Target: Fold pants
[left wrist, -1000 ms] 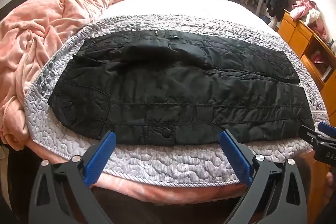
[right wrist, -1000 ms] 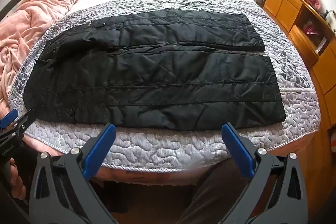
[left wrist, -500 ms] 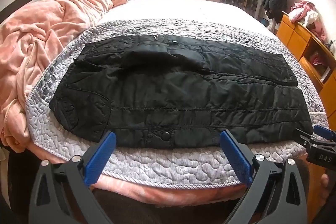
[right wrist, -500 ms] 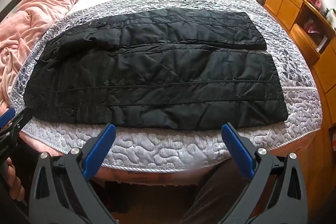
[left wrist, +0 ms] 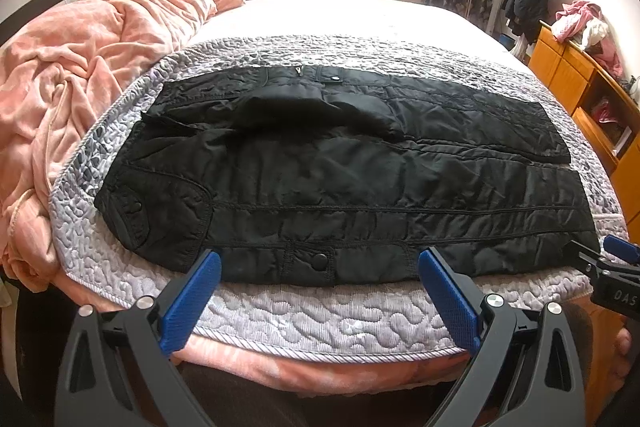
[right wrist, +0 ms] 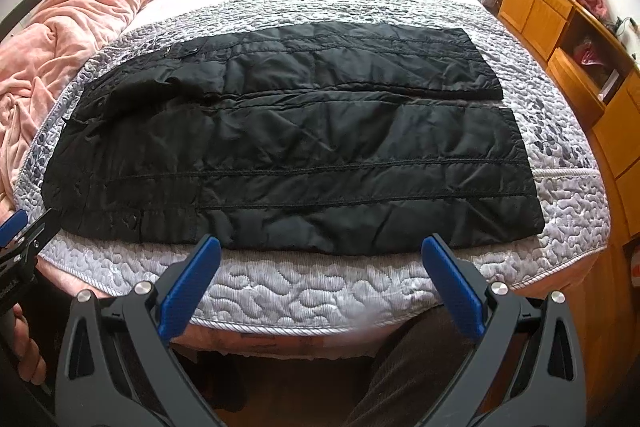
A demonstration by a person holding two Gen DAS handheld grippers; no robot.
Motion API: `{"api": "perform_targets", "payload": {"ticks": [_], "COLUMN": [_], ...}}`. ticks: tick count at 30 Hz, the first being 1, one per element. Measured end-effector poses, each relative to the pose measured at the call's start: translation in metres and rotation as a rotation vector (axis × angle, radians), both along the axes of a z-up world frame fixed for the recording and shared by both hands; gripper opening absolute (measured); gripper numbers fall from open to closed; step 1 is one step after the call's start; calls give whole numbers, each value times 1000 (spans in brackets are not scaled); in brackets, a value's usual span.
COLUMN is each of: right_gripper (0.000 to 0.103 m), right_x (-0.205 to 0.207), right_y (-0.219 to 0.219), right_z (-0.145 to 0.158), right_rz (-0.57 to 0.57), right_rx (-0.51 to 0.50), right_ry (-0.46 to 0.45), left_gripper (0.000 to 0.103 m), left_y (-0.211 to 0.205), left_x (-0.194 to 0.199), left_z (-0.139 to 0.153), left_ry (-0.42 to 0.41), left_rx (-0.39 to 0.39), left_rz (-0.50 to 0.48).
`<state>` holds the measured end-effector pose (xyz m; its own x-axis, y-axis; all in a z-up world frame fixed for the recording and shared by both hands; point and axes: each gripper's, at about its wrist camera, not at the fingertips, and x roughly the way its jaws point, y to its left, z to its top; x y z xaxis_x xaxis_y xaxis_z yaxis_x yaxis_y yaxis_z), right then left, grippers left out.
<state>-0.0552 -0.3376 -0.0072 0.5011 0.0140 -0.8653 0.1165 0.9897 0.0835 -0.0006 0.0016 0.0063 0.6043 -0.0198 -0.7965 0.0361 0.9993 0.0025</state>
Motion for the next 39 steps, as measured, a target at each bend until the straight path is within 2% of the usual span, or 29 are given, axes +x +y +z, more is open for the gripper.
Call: {"api": "perform_targets", "payload": {"ticks": [39], "right_gripper": [100], "right_x": [7], "right_y": [-2], "right_z": [-3], "right_rz": [-6], "right_rx": [9], "right_ry": [7], "left_gripper": [99], "left_y": [0], "left_x": [6], "left_z": [3], "left_ry": [-15], "left_rx": [11], "left_rz": [-3]}}
